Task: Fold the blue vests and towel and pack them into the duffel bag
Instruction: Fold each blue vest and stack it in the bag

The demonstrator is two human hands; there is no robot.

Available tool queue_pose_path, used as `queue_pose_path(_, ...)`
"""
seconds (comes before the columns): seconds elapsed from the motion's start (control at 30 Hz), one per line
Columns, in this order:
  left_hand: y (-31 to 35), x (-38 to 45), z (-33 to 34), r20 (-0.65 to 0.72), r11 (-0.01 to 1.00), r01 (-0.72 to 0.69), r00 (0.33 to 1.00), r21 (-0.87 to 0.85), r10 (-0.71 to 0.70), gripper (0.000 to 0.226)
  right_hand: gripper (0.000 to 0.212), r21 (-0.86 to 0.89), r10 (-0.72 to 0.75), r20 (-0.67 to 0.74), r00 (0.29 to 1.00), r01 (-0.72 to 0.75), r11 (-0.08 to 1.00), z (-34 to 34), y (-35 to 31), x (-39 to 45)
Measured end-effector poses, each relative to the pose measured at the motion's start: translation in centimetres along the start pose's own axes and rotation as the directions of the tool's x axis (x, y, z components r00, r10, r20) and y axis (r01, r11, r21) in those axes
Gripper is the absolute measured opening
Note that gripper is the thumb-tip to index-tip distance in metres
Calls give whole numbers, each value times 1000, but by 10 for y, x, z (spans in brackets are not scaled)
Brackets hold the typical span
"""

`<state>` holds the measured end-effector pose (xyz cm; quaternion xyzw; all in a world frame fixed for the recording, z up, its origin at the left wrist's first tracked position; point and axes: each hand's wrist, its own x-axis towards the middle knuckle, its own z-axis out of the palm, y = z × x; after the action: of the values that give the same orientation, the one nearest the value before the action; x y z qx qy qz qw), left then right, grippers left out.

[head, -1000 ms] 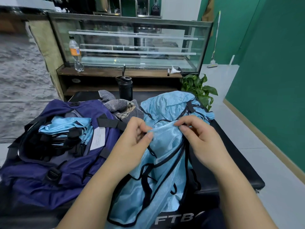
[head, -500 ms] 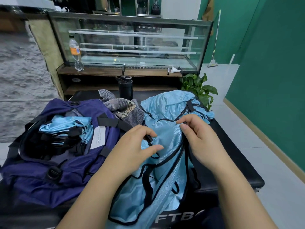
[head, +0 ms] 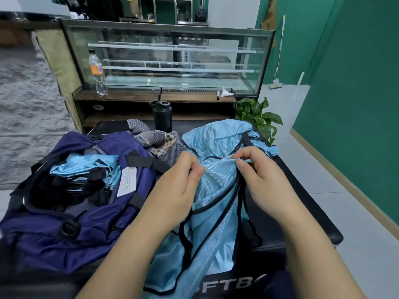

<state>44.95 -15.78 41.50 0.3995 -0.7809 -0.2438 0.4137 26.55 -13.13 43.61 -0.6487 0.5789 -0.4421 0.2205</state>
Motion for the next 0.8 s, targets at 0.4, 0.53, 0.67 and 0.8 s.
queue_pose_path(0.4,62,58,-65,86,897,-185,983,402,165,17,24,-539,-155,165,974,221,813,-29,-68,36)
queue_pose_path(0.53,99,88,-86,174,790,-208,976,577,129,25,20,-765,-157,121,980,193,615,-45,-120,60)
queue_pose_path(0.67,152,102,-113,167,705,-238,971,668,170,20,22,-819,-285,46,958,200,538,-69,-171,70)
queue_pose_path(0.8,195,103,-137,30,766,-231,963,599,266,22,25,-476,-267,-97,959,191,859,-87,-204,74)
